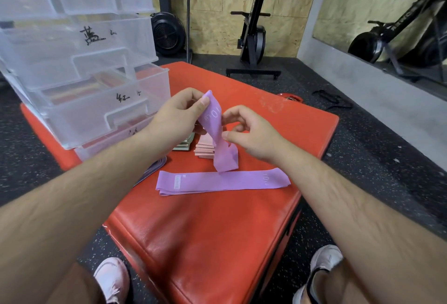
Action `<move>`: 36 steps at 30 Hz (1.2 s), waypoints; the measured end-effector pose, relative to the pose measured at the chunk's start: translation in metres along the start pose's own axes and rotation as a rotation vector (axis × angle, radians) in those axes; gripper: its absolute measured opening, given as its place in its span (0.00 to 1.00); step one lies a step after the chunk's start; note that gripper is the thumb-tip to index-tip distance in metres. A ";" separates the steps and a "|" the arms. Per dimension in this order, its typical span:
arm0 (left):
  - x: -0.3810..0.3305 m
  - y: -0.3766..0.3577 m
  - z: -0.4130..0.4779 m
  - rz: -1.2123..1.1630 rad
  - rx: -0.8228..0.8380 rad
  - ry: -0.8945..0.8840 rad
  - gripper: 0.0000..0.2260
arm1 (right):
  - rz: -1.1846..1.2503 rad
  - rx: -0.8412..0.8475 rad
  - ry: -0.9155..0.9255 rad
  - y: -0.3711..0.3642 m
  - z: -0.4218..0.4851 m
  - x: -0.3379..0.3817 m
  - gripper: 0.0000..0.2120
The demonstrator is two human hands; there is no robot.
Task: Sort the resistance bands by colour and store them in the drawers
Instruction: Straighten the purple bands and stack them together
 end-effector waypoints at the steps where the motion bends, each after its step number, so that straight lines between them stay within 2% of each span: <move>1: -0.001 -0.001 0.000 0.000 -0.001 -0.004 0.10 | 0.029 0.011 -0.012 -0.001 0.001 0.000 0.16; 8: 0.008 0.009 0.006 0.070 -0.087 0.073 0.11 | 0.153 0.003 -0.077 0.010 0.005 0.008 0.17; 11: 0.013 0.015 0.006 0.301 -0.196 0.130 0.14 | 0.176 -0.092 -0.081 0.021 0.004 0.013 0.12; 13: 0.008 0.014 0.003 0.470 -0.230 0.059 0.14 | 0.192 -0.171 -0.077 0.027 0.004 0.016 0.07; 15: 0.000 0.008 0.000 0.505 -0.203 -0.081 0.12 | 0.225 -0.226 -0.084 0.030 0.003 0.018 0.04; 18: -0.010 -0.009 -0.005 0.459 -0.068 -0.235 0.13 | 0.253 -0.241 -0.087 0.032 0.001 0.020 0.07; 20: -0.012 -0.016 -0.006 0.465 -0.050 -0.279 0.10 | 0.238 -0.213 -0.072 0.032 0.000 0.023 0.10; 23: -0.016 -0.016 -0.003 0.507 -0.085 -0.296 0.02 | 0.126 -0.156 -0.040 0.031 0.000 0.026 0.14; 27: -0.018 -0.016 -0.002 0.584 -0.070 -0.277 0.07 | -0.260 -0.191 0.040 0.032 0.000 0.023 0.05; 30: -0.012 -0.018 -0.002 0.417 -0.051 -0.142 0.11 | -0.286 -0.277 0.108 0.031 -0.001 0.025 0.02; 33: -0.006 -0.021 -0.003 0.102 -0.031 0.051 0.14 | -0.253 -0.228 0.153 0.016 -0.004 0.029 0.03; 36: -0.005 -0.015 0.000 0.200 -0.059 0.039 0.05 | -0.145 -0.124 0.125 0.004 -0.007 0.035 0.04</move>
Point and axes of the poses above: each hand's wrist, its own z-axis towards the middle knuckle, its own y-axis out of the back of the hand, x = y × z, the point moved 4 cm from there along z, towards the middle knuckle, and after that the axes turned 2 degrees about x, right-handed, at the moved point
